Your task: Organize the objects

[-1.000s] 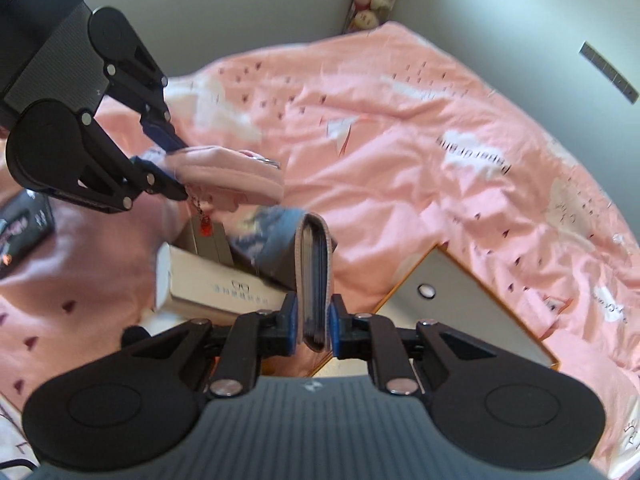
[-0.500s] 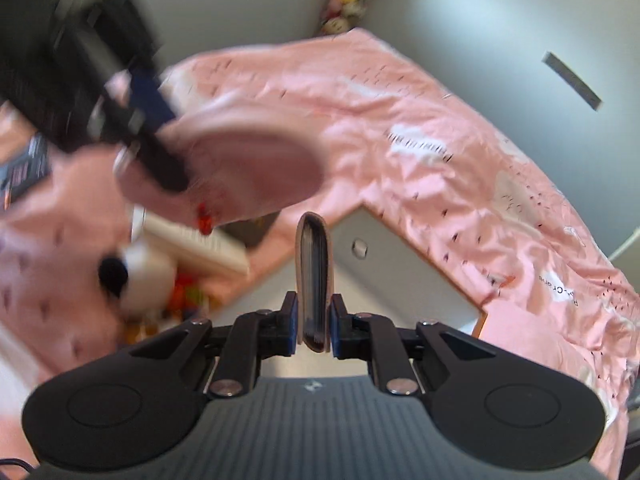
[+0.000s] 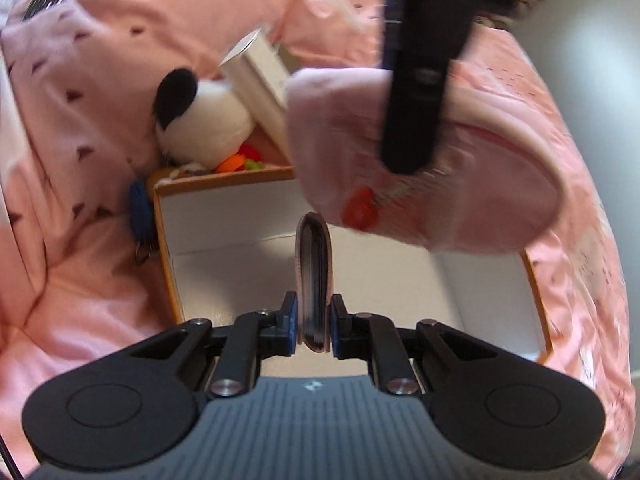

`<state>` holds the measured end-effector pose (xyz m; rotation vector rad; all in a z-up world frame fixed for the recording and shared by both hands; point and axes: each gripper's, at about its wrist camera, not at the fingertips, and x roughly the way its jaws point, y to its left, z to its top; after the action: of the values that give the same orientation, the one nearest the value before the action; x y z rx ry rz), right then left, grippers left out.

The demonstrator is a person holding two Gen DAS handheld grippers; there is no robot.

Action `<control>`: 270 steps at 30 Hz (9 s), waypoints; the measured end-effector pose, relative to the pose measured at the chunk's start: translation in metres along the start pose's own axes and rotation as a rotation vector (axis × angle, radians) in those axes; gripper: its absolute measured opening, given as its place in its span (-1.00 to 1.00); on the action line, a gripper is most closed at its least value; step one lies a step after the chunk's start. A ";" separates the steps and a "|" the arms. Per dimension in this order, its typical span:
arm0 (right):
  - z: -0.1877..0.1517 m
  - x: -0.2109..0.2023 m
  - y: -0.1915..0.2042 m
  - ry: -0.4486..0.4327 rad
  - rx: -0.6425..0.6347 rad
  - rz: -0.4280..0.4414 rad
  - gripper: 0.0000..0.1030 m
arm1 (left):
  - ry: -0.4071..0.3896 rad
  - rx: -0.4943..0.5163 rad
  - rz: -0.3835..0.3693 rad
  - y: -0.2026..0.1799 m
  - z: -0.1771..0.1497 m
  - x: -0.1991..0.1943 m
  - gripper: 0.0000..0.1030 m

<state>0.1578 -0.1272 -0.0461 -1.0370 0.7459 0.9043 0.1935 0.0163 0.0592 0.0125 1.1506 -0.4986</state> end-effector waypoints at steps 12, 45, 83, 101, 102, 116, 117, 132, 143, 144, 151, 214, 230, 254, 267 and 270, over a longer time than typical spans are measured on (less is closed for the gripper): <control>0.010 0.008 -0.015 0.026 -0.033 0.216 -0.27 | 0.045 -0.031 -0.047 0.007 0.011 0.021 -0.39; -0.075 -0.014 -0.061 0.120 0.487 0.159 -0.12 | 0.144 -0.485 -0.099 -0.011 -0.029 0.109 -0.36; -0.054 0.045 -0.047 0.113 0.960 0.422 -0.06 | -0.182 -0.491 0.043 0.044 -0.121 0.024 -0.04; -0.049 0.061 -0.052 0.240 0.579 0.238 -0.87 | -0.192 -0.479 0.053 0.044 -0.117 0.030 -0.05; -0.048 0.065 -0.051 0.234 0.568 0.250 -0.89 | -0.191 -0.481 0.053 0.044 -0.118 0.030 -0.05; -0.038 0.086 -0.042 0.215 0.511 0.338 -1.00 | -0.193 -0.495 0.049 0.047 -0.120 0.032 -0.05; -0.037 0.086 -0.042 0.221 0.512 0.334 -1.00 | -0.194 -0.497 0.044 0.048 -0.120 0.032 -0.05; -0.045 -0.006 -0.045 0.116 0.765 -0.030 -0.85 | -0.262 -0.444 0.056 0.034 -0.127 0.004 -0.05; 0.000 -0.071 0.025 -0.235 1.005 -0.220 -0.43 | -0.304 -0.337 0.174 0.006 -0.152 -0.013 -0.05; 0.001 -0.075 0.030 -0.249 1.018 -0.227 -0.43 | -0.306 -0.322 0.194 0.004 -0.157 -0.015 -0.05; 0.016 -0.089 0.088 -0.282 0.945 -0.235 -0.34 | -0.267 -0.274 0.278 0.004 -0.188 -0.025 -0.05; 0.014 0.024 0.089 -0.025 1.344 0.105 0.06 | -0.192 0.290 0.324 0.032 -0.181 -0.028 0.33; 0.015 0.030 0.089 -0.008 1.337 0.122 0.06 | -0.212 0.450 0.283 0.040 -0.226 -0.023 0.31; 0.012 0.029 0.086 -0.025 1.328 0.120 -0.19 | -0.215 0.463 0.214 0.023 -0.198 -0.023 0.32; 0.014 0.031 0.088 -0.011 1.325 0.121 -0.12 | -0.274 0.568 0.324 0.032 -0.234 -0.021 0.32; 0.013 0.031 0.087 -0.009 1.327 0.124 -0.09 | -0.279 0.600 0.342 0.032 -0.233 -0.019 0.32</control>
<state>0.0947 -0.0864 -0.1020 0.1917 1.1463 0.3321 -0.0029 0.1123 -0.0302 0.6307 0.6743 -0.5041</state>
